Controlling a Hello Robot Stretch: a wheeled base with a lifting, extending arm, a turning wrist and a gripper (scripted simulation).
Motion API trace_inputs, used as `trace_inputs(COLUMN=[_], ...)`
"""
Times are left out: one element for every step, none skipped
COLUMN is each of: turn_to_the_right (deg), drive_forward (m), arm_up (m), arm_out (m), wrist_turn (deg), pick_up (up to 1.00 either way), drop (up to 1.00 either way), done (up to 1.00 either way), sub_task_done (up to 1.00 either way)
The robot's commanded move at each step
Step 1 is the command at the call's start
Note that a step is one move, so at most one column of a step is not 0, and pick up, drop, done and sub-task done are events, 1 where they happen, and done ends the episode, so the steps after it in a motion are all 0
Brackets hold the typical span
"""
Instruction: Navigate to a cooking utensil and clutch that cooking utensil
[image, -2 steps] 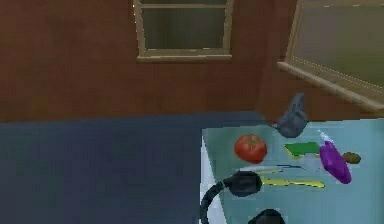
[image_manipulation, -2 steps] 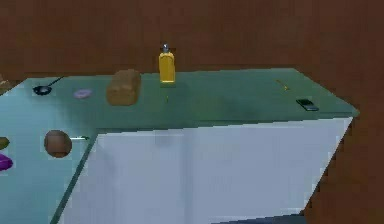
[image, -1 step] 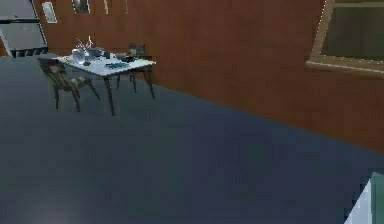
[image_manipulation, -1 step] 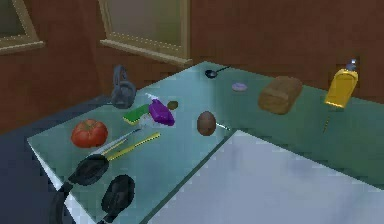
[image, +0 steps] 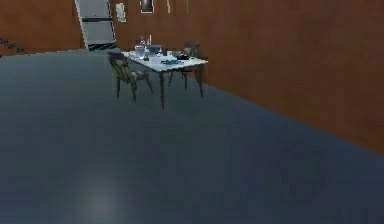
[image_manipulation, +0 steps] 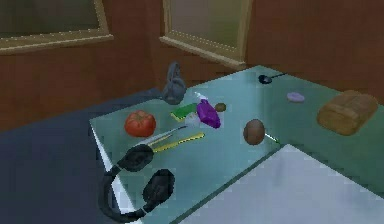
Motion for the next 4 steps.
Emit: trace_inputs(turn_to_the_right=[0.0, 0.0, 0.0, 0.0], drive_forward=[0.00, 0.00, 0.00, 0.00], arm_up=[0.50, 0.38, 0.00, 0.00], arm_out=[0.00, 0.00, 0.36, 0.00], wrist_turn=[0.0, 0.0, 0.0, 45.0], pick_up=[0.00, 0.00, 0.00, 0.00], drop=[0.00, 0.00, 0.00, 0.00], done=[0.00, 0.00, 0.00, 0.00], sub_task_done=[0.00, 0.00, 0.00, 0.00])
